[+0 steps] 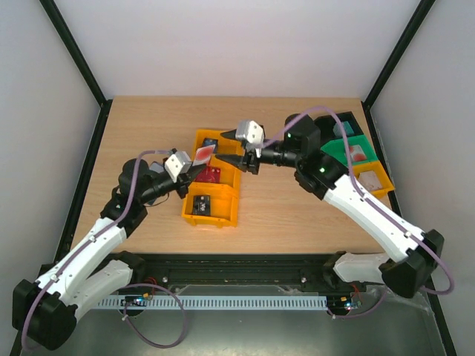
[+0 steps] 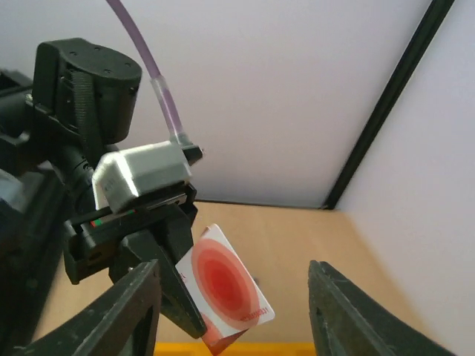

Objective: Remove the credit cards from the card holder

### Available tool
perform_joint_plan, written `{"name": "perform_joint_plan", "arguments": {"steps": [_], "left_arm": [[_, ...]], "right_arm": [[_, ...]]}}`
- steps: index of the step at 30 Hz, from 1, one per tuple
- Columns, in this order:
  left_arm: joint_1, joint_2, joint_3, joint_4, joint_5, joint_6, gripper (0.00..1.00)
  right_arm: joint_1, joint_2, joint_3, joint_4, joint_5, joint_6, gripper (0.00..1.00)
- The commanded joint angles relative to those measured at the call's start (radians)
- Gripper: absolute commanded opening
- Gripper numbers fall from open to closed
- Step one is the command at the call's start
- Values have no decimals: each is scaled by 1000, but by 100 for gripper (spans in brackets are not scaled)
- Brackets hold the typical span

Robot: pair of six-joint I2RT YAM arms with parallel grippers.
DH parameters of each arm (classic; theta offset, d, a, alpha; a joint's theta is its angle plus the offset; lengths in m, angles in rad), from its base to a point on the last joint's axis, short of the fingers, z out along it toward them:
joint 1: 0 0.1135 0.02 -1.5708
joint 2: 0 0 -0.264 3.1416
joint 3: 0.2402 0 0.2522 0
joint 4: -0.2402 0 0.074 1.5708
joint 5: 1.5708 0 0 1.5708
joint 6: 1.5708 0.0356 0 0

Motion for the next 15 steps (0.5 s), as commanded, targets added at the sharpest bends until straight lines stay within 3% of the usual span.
{"name": "perform_joint_plan", "arguments": {"steps": [1,4,8,15], "left_arm": [[-6,-11,39,-46,-322,347,2],[-8,-14,36,-17,-392,413,2],[-12,-18,40,-14,-374,445,2],[-17,-28,49,-38,-305,398,2]], "right_arm": [[65,-48,17,-97,236,-408,54],[124,-22,50,-158,311,-531,54],[170,33,92,-206,356,-647,52],[178,100,131,-150,332,-662,51]]}}
